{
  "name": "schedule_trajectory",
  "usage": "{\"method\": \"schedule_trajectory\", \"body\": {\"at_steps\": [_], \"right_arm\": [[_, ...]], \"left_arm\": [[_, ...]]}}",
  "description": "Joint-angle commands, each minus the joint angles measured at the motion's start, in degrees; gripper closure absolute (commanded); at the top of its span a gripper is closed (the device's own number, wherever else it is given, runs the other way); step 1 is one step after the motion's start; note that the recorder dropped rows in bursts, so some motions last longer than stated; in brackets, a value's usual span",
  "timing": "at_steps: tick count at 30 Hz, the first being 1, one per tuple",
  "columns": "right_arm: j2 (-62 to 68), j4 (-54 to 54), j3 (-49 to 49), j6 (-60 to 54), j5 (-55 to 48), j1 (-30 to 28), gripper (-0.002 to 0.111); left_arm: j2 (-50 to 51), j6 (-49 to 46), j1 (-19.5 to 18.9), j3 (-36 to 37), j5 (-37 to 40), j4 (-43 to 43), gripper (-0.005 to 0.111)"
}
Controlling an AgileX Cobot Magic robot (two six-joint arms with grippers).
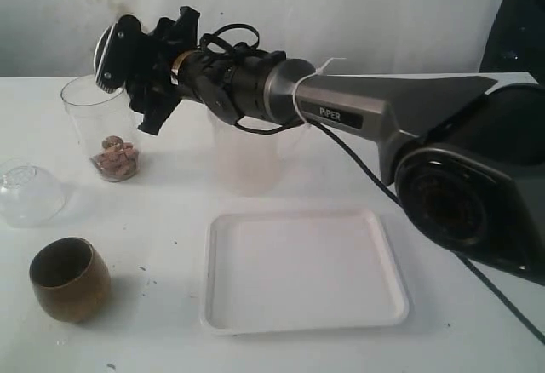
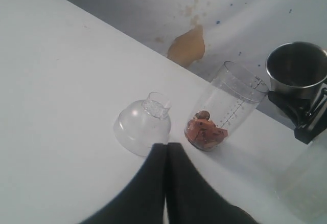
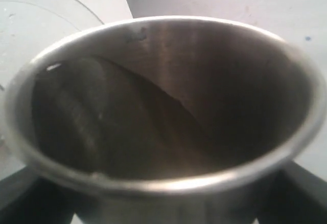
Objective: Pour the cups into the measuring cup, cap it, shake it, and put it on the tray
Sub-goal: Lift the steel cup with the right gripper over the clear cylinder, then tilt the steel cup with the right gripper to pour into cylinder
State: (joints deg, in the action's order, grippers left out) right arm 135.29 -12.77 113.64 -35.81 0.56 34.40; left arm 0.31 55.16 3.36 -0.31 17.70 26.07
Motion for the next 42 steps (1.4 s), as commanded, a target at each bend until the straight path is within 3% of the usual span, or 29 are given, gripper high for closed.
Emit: {"method": "schedule_trajectory", "body": {"at_steps": [1,22,31,34,39,42], "right_arm": [[-1.1,-0.2,1.6,-2.1,2.7,-0.2,0.108],[-0.8,-1.2,6.4,-4.5,-2.6,0.0,0.108],[0.2,-6.7,11.5,-2.8,-9.0,1.8,0.108],[2.0,-16.5,15.2,8.6,-13.9,2.3,0.108],[6.2,-52.6,21.9,41.1,-24.5,5.2,0.108],[7.2,-62.1,22.5,49.5,-26.0,6.4,0.108]], "left_arm": [[-0.3,-0.1,0.2,0.3,-0.5,0.4,0.107],[-0.3,-0.1,0.2,0.3,-0.5,0.4,0.107],[-0.3,-0.1,0.2,0.3,-0.5,0.4,0.107],[-0.3,-0.1,0.2,0.3,-0.5,0.4,0.107],[-0.3,-0.1,0.2,0.3,-0.5,0.4,0.107],[-0.3,-0.1,0.2,0.3,-0.5,0.4,0.107]]}}
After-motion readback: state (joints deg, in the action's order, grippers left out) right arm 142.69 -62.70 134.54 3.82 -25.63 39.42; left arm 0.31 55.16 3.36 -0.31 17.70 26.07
